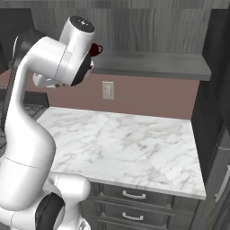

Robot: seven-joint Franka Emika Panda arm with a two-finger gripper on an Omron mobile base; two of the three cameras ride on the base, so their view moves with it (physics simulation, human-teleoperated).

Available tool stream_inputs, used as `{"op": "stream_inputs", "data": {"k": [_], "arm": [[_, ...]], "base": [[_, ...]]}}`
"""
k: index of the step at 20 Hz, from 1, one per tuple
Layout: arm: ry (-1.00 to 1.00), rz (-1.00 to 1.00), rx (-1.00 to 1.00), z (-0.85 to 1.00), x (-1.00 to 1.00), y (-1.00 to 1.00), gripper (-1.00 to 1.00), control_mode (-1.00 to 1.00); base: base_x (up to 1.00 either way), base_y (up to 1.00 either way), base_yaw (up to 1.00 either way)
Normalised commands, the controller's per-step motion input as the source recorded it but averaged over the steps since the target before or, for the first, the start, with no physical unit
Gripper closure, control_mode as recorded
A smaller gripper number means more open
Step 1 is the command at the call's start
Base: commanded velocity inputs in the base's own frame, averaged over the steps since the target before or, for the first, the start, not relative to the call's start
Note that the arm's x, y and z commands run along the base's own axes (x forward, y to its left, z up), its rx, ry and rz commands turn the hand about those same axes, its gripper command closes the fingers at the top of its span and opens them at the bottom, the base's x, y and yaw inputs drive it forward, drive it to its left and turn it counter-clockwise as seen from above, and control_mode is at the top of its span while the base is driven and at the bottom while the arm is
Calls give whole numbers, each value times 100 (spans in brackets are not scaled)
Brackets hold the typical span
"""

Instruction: Pick the mug on the counter and place it in the cabinet with the handle facing the right, like the mugs already inside.

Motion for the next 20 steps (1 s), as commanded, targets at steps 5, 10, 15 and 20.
{"op": "stream_inputs", "data": {"k": [5,10,15,20], "arm": [[0,0,1,15,29,-13,100,-100],[-1,0,0,14,25,-13,100,-100],[0,0,1,2,28,-12,100,-100],[-1,0,0,0,27,-8,100,-100]], "base": [[0,0,0],[0,0,0],[0,0,0],[0,0,0]]}}
